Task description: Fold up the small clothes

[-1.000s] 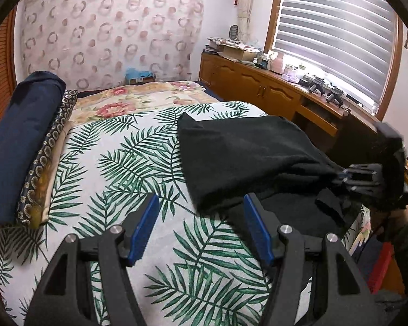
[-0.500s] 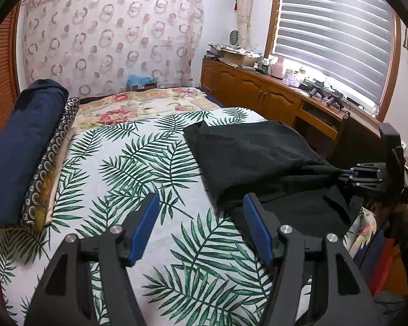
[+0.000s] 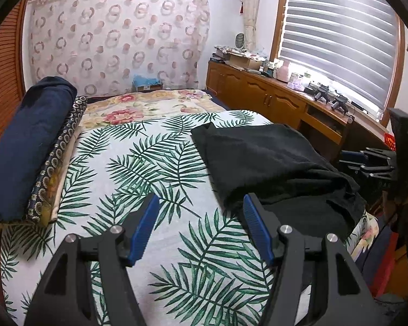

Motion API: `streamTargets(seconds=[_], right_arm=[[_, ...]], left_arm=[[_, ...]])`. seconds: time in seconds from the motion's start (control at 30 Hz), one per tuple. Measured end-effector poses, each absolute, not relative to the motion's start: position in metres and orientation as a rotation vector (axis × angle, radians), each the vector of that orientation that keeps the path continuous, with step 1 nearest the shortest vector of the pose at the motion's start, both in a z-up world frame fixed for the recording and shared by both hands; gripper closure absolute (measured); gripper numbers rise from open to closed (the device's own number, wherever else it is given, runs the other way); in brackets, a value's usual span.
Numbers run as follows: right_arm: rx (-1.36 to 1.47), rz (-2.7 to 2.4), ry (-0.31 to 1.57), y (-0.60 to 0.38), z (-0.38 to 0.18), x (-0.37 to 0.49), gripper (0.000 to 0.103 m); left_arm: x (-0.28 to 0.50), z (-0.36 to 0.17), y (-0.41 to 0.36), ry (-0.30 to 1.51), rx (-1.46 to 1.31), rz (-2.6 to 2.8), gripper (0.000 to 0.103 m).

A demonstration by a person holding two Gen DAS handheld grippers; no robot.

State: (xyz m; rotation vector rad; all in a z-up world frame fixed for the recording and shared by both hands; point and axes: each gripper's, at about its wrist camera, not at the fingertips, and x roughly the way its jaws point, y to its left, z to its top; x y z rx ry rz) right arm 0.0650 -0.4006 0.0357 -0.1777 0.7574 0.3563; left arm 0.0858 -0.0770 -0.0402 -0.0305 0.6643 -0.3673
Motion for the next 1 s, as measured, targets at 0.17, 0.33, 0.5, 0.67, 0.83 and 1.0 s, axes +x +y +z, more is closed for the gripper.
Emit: streamTargets(seconds=[0.17, 0.33, 0.5, 0.67, 0.83, 1.0], right_arm=[[-0.220, 0.458, 0.753, -0.353, 0.034, 0.083, 0.058], [-0.248, 0.569, 0.793, -0.303, 0.023, 0.104, 0.058], [-0.298, 0.661, 0.848, -0.260, 0.004, 0.118, 0.058], [-0.366, 0.703, 0.880, -0.230, -0.012, 0.123, 0.058], [-0.424, 0.692, 0.894, -0.218, -0.027, 0.127, 0.058], [-0.402, 0.701, 0.915, -0.222, -0.030, 0.137, 0.068]], left_arm=[[0.085, -0.040, -0.070, 0.663, -0.035, -0.354, 0.040], [0.082, -0.040, -0.063, 0.660, -0.046, -0.340, 0.040], [0.081, -0.044, -0.055, 0.667, -0.055, -0.328, 0.040], [0.081, -0.048, -0.049, 0.673, -0.065, -0.325, 0.040], [0.080, -0.050, -0.049, 0.676, -0.069, -0.328, 0.040], [0.078, -0.052, -0.050, 0.681, -0.068, -0.334, 0.040]])
